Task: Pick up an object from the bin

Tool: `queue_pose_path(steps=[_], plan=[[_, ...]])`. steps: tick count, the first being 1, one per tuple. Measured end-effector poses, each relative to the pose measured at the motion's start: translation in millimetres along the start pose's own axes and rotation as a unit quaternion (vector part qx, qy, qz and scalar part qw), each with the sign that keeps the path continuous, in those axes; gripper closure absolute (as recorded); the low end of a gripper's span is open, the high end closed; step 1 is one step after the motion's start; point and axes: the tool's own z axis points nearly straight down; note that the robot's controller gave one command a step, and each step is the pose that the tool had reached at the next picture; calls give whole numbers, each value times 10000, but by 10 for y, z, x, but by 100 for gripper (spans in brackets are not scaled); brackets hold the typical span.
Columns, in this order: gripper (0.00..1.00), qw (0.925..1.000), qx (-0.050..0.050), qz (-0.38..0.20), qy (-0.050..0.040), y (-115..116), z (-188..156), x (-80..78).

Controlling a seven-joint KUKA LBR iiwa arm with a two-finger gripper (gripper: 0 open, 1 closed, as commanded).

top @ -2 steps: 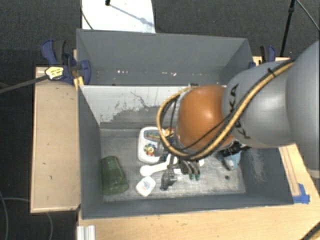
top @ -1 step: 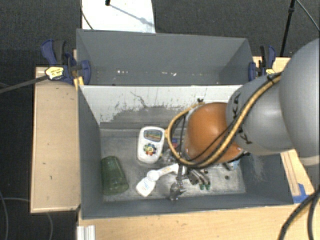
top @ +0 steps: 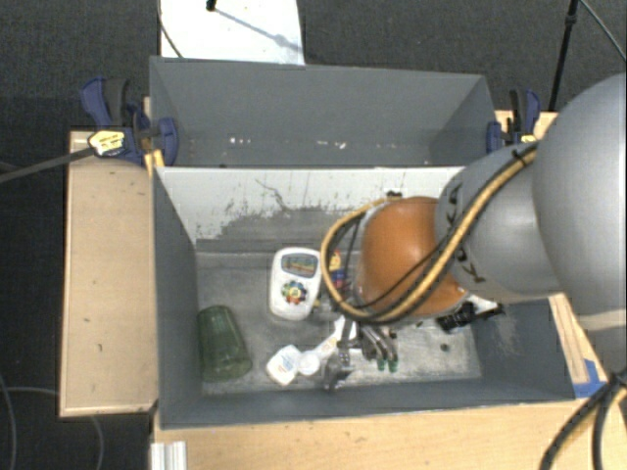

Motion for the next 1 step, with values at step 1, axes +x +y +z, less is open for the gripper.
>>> queue_pose_path(steps=[1], plan=[[0,9978,11,-668,-14,-37,-6,0]])
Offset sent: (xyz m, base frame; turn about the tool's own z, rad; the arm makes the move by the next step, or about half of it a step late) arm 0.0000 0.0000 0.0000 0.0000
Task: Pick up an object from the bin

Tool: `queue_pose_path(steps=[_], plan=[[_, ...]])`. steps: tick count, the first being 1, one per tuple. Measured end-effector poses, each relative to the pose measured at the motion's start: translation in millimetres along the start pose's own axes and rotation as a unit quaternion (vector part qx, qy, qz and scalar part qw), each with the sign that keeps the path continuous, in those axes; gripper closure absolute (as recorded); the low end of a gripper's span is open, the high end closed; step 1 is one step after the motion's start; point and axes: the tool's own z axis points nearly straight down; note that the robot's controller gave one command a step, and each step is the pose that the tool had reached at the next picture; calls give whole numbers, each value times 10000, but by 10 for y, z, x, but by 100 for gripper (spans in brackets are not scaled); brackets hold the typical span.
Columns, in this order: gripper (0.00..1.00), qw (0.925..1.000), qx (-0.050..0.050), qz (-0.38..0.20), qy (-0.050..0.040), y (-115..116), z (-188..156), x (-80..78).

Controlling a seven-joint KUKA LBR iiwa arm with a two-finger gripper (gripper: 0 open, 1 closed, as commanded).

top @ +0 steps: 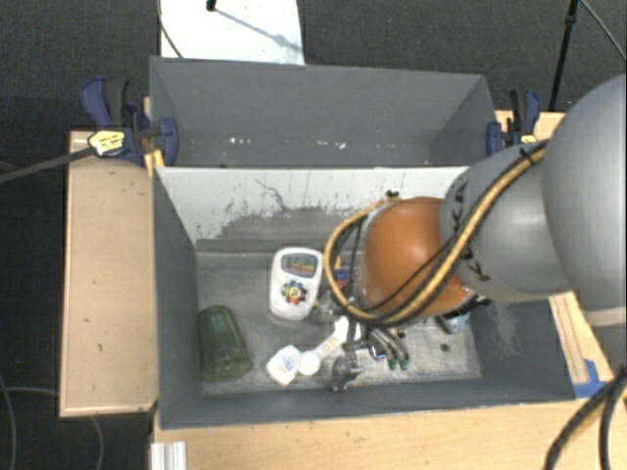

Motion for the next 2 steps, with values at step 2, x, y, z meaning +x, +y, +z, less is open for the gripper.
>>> queue_pose_path(steps=[2], plan=[[100,9977,-3,681,-9,39,-6,-22]])
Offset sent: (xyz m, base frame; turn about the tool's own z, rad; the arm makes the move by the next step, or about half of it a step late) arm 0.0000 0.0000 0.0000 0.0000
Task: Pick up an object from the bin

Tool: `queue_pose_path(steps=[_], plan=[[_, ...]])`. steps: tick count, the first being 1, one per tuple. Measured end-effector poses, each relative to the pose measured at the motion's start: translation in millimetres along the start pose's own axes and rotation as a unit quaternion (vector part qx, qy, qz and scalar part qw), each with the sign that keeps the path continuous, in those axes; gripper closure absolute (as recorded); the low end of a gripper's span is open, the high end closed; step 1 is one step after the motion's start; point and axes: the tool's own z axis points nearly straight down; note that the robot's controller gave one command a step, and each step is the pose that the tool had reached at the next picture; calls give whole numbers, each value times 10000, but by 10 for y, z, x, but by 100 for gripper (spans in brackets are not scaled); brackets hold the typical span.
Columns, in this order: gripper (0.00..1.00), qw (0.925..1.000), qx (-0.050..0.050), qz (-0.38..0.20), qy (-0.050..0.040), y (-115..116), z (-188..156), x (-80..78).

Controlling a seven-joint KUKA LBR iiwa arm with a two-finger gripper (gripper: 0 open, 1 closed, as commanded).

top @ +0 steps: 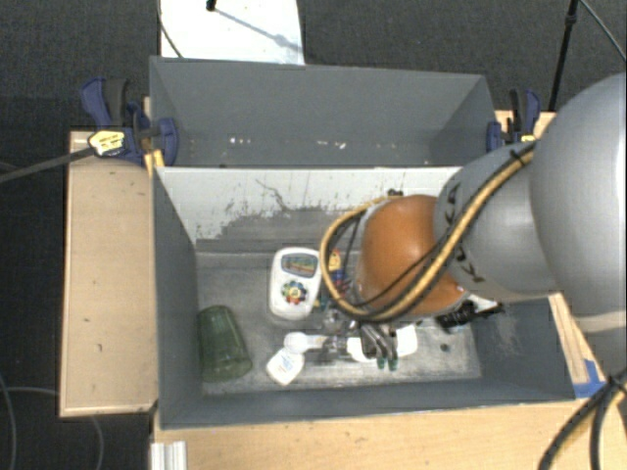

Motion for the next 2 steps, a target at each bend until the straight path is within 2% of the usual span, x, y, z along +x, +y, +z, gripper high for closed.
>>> queue_pose_path(steps=[1,2], plan=[[100,10000,9,-1,33,-4,-38,16],[100,10000,17,9,72,-8,-239,34]])
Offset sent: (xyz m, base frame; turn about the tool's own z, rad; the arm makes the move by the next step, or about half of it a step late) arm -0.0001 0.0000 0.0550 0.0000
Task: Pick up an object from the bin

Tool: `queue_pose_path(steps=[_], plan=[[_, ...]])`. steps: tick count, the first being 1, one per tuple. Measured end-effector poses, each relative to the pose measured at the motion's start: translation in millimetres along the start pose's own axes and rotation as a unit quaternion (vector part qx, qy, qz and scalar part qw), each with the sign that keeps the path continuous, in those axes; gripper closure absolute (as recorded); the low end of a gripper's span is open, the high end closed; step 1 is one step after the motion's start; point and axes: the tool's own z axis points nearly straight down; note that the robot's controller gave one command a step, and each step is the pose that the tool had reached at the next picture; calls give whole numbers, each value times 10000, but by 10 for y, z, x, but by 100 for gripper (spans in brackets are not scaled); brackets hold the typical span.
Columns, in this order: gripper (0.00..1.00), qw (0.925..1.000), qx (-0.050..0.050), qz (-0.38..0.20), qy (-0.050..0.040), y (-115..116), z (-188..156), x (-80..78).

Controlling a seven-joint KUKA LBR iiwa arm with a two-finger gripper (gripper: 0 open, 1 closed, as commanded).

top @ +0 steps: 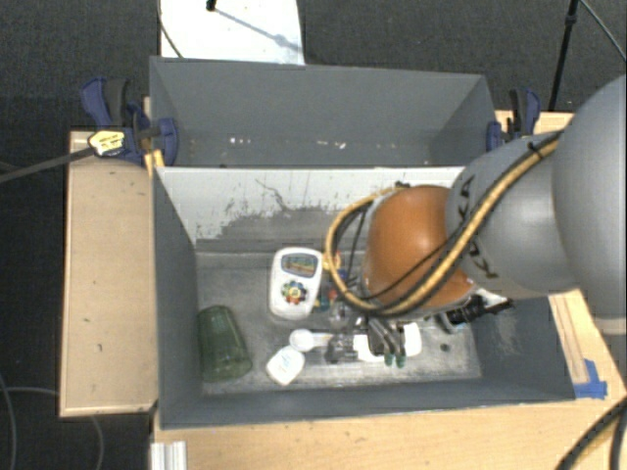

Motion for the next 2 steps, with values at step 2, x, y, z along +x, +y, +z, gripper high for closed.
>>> queue_pose_path(steps=[2], plan=[[100,10000,-9,8,-45,4,-308,-21]])
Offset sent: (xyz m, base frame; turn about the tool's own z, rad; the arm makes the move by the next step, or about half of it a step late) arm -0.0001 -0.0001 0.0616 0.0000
